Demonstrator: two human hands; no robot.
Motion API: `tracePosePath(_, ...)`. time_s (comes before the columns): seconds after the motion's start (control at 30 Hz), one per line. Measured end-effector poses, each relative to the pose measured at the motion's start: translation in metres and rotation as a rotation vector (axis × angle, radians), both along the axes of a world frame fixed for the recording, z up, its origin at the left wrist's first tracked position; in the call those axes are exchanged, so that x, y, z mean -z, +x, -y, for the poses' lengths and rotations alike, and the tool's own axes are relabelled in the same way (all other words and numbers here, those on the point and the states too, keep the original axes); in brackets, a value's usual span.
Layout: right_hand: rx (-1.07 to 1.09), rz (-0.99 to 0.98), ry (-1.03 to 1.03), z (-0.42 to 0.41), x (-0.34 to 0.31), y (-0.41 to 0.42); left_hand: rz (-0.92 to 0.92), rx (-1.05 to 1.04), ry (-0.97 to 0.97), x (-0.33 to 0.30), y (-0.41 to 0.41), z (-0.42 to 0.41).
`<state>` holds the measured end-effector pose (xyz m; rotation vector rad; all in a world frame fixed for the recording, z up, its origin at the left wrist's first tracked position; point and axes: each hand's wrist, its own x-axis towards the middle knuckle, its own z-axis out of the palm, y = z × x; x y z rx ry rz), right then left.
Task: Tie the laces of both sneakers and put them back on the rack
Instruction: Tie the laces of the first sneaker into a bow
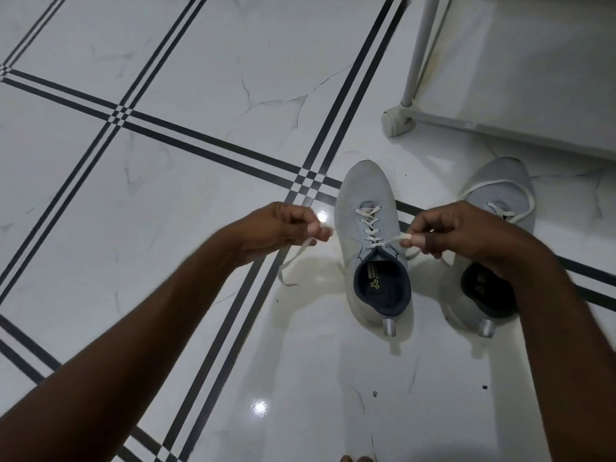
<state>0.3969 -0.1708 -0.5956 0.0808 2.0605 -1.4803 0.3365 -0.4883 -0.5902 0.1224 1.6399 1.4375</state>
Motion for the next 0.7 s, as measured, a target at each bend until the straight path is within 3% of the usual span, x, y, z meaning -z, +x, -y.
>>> tracePosePath(0.17,0.203,-0.039,-0.279,0.024,0.015,-0.005,0.073,-0.095,0.194,0.016,0.0,-0.049)
tracePosePath(0.37,0.526,-0.137,-0.174,0.055,0.035,-0.009,0.034,-0.322,-0.008,0.034,-0.004,-0.082)
tracePosePath(0.7,0.313,-0.197,-0.008,0.062,0.035,-0.002,0.169,-0.282,0.048,0.055,-0.009,-0.086)
